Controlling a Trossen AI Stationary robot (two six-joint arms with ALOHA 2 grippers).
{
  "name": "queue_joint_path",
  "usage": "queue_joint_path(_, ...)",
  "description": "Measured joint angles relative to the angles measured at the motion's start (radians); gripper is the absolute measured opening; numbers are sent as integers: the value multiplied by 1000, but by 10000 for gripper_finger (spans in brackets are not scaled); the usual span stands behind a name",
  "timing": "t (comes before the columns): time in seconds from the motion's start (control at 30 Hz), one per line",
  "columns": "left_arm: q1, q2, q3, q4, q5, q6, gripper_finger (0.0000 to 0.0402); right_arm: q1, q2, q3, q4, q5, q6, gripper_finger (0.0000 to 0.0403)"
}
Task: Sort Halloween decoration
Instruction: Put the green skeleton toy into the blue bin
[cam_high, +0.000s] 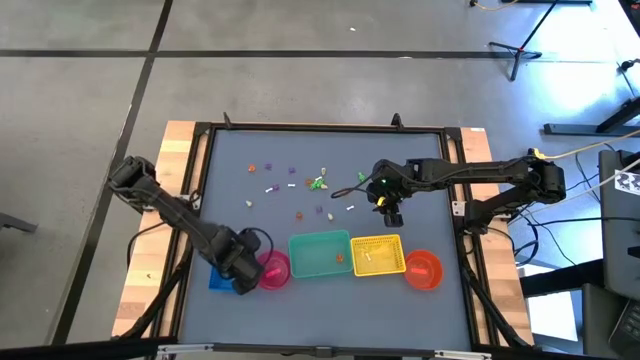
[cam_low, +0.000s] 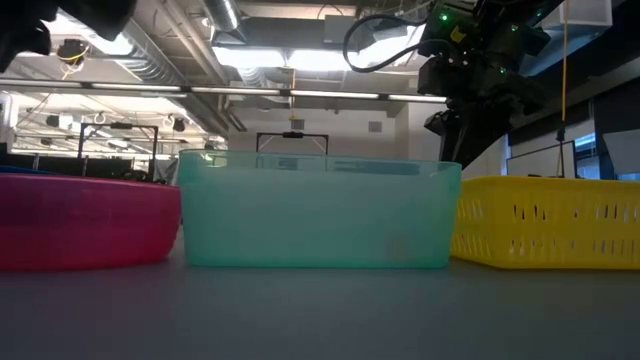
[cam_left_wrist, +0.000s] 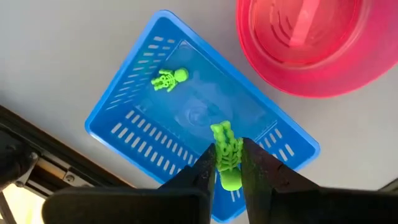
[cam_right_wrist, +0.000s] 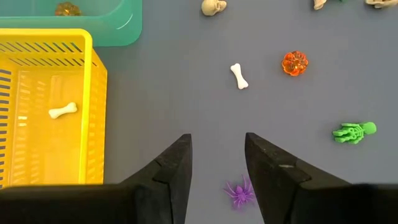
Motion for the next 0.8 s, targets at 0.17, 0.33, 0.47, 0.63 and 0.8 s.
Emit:
queue_joint_path(0.17, -27, 0, 0, 0, -6, -26, 40, 0, 0, 0, 0, 0, 0, 147)
queue_joint_path(0.33, -50, 0, 0, 0, -14, -124, 40, 0, 0, 0, 0, 0, 0, 147)
queue_joint_path(0.47, -60, 0, 0, 0, -50, -164, 40, 0, 0, 0, 6, 0, 0, 147)
queue_joint_path(0.63, -59, 0, 0, 0, -53, -180, 40, 0, 0, 0, 20, 0, 0, 147)
queue_joint_path(0.8, -59, 0, 0, -1, -52, -213, 46, 0, 0, 0, 38, 0, 0, 147)
